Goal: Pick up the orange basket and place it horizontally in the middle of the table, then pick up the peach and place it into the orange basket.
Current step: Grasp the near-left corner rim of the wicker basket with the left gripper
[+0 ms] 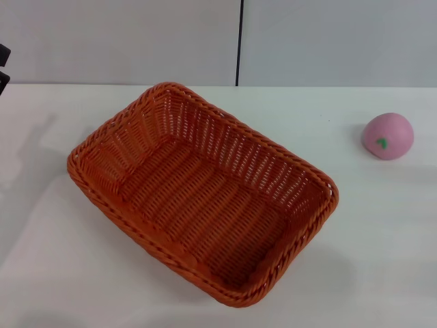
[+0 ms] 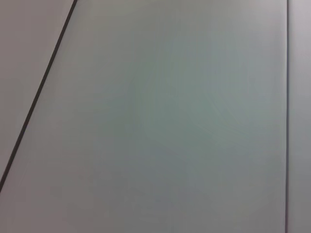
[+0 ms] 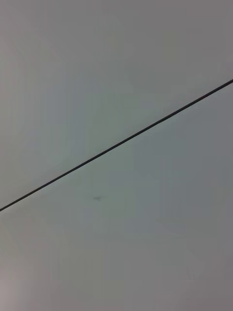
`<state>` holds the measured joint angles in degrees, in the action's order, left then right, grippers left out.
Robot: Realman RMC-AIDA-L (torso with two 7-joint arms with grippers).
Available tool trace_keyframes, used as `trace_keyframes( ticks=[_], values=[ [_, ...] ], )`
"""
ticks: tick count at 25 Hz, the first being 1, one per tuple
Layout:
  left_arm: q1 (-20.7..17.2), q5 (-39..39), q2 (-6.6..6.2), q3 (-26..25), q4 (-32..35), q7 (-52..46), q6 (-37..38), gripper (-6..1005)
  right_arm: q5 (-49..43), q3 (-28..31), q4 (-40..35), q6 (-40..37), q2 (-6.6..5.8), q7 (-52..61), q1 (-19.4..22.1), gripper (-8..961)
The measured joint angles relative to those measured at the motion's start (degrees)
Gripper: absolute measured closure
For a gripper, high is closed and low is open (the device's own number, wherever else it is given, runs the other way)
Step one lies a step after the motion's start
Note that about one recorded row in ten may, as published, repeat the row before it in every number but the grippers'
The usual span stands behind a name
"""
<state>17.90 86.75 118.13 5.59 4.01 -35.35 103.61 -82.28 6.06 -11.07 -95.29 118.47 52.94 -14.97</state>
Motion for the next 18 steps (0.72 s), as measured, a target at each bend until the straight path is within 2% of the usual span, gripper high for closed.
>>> trace_keyframes(
  ticks=[1, 2, 14, 16, 18],
  values=[
    [0.0, 0.0, 0.0, 0.0, 0.0, 0.0, 0.0, 186, 0.0, 0.0, 0.0, 0.0, 0.0, 0.0, 0.1, 268],
    [0.2, 0.4, -0.07, 0.5, 2.9, -4.1, -0.2, 186, 0.0, 0.0, 0.0, 0.0, 0.0, 0.0, 0.1, 268],
    [0.2, 0.0, -0.08, 0.1, 3.0, -4.2, -0.8, 186, 0.5, 0.6, -0.6, 0.1, 0.0, 0.0, 0.5, 269],
    [0.8, 1.2, -0.35, 1.8, 7.0, -9.4, -1.4, 186, 0.5, 0.6, -0.6, 0.1, 0.0, 0.0, 0.5, 269],
    [0.8, 1.2, -0.35, 1.8, 7.0, -9.4, -1.4, 186, 0.5, 0.6, -0.6, 0.1, 0.0, 0.0, 0.5, 269]
  ],
)
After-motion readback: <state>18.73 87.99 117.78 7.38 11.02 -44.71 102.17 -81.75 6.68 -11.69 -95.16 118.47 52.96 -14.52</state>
